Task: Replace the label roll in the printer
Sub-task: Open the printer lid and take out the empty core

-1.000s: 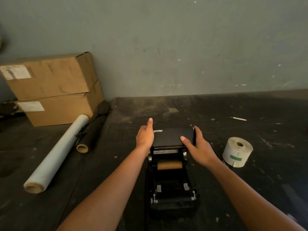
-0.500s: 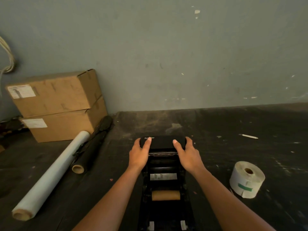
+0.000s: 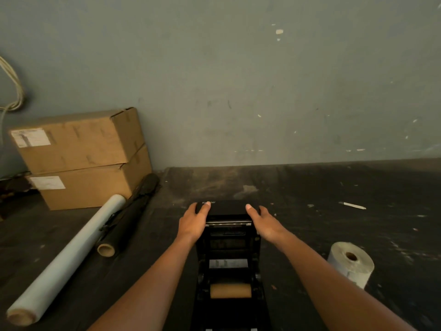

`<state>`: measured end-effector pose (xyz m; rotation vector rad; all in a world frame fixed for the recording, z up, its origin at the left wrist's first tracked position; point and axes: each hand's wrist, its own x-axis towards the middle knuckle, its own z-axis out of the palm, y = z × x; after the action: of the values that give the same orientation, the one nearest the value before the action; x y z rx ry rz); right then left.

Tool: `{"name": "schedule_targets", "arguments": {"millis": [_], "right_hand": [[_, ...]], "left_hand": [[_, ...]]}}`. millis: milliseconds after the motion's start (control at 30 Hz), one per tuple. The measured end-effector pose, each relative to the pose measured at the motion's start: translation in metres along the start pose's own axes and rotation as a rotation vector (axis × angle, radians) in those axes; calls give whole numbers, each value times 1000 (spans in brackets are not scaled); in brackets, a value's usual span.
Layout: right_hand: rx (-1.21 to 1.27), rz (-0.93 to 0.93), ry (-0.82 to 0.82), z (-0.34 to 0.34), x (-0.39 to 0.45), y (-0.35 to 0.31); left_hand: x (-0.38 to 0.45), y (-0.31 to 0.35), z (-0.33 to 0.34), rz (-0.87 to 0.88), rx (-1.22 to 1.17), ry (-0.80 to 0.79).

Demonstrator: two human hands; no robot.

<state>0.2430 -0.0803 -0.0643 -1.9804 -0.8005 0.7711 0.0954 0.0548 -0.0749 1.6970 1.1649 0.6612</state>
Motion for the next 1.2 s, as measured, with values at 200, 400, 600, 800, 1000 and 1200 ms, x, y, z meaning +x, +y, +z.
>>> {"name": "schedule_targets", "arguments": {"millis": [200,400,600,800,1000,1200], "right_hand": [[249,39,49,8,-54,62],[-45,28,18,63,-89,112],[-385,-89,64,86,-86,118],[-499,-34,27,89,-85,114],[-370,-74,33,83,-95,103],[-156,-251,210,61,-128,75]], "left_hand": [[-67,-29,-12,37,-162,22],[-108,-104,9,222,196,105],[-108,-118,19,345,395,-87],[-107,-125,29,266,451,-105],[-110,-118,25,268,383,-77],[-112,-75,9,400,149,-47]]}}
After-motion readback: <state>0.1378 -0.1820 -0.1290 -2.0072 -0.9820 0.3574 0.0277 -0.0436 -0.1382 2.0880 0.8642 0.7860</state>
